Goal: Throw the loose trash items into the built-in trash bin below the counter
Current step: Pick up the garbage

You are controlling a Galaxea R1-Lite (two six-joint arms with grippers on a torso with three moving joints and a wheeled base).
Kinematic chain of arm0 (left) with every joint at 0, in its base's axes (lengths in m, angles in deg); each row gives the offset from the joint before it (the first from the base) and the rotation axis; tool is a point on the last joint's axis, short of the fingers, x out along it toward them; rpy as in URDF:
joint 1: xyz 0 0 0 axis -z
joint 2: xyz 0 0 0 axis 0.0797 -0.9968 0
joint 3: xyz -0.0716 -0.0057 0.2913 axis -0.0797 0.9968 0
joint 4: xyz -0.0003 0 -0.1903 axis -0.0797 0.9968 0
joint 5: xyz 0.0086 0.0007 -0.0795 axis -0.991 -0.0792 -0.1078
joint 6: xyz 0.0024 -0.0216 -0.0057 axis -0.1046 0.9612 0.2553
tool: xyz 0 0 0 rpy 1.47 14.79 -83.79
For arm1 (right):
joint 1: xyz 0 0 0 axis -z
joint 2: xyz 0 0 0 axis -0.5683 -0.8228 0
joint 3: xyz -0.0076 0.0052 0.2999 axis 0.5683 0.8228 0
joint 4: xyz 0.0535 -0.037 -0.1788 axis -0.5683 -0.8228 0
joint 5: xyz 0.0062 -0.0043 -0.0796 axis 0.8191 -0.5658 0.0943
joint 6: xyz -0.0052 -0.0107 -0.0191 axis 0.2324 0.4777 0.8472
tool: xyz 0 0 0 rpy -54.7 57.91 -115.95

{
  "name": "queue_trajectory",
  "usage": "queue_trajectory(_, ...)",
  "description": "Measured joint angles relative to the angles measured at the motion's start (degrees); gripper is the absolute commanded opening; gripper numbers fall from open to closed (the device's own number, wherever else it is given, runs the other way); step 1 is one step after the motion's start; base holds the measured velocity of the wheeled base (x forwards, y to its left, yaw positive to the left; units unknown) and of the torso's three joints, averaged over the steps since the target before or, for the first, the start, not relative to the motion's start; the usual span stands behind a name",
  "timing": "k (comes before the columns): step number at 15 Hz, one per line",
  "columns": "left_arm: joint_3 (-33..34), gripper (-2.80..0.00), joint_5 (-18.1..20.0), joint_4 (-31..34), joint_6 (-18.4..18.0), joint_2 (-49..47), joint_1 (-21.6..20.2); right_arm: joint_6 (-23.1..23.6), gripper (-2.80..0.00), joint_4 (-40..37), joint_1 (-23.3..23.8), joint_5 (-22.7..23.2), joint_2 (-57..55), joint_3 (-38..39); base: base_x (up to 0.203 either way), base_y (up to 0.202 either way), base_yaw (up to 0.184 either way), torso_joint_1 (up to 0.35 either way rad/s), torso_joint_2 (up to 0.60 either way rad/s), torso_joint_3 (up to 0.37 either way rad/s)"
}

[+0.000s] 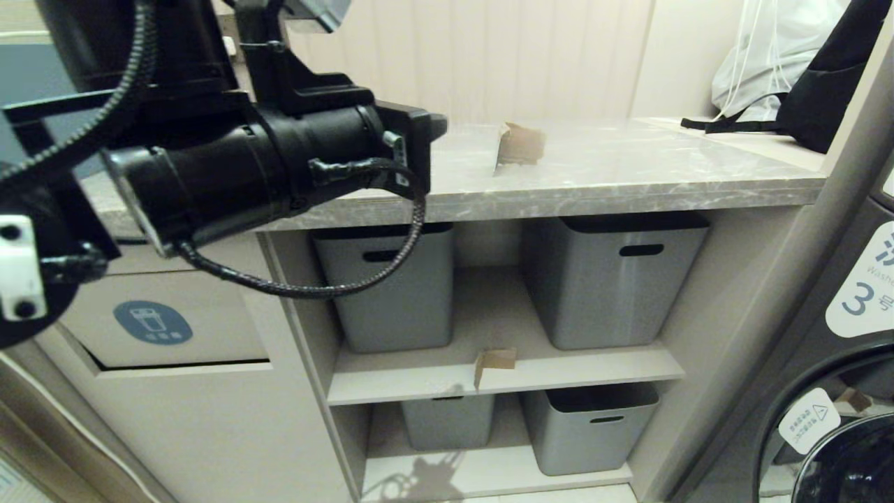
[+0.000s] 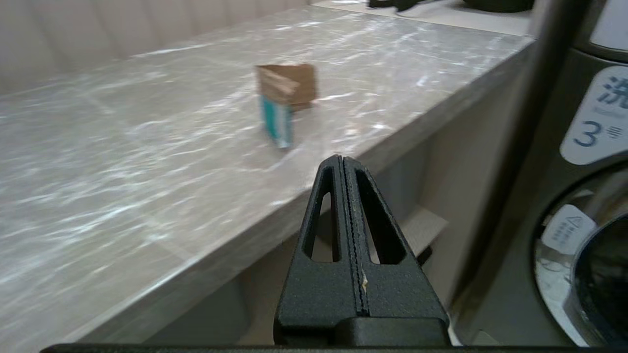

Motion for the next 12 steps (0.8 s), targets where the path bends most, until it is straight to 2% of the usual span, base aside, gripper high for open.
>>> queue_trajectory(5,-4.5,-2.8,-0.2,-0.3,0.0,-6.3,1.6,0.0,-2.8,0.0,0.0,0.0,0.0,0.0,0.0,0.0,0.0,0.0,0.0,0.0)
queue_trajectory(6,-5.2,-2.44,-0.2,-0.4,-0.6,-7.2,1.6,0.0,-2.8,0.0,0.0,0.0,0.0,0.0,0.0,0.0,0.0,0.0,0.0,0.0)
queue_trajectory(7,-5.7,0.0,-0.2,-0.6,-1.5,-8.0,1.5,0.0,-2.8,0.0,0.0,0.0,0.0,0.0,0.0,0.0,0.0,0.0,0.0,0.0)
queue_trajectory(12,-11.2,0.0,-0.4,-0.8,-2.0,-12.0,0.8,0.0,-2.8,0.0,0.0,0.0,0.0,0.0,0.0,0.0,0.0,0.0,0.0,0.0)
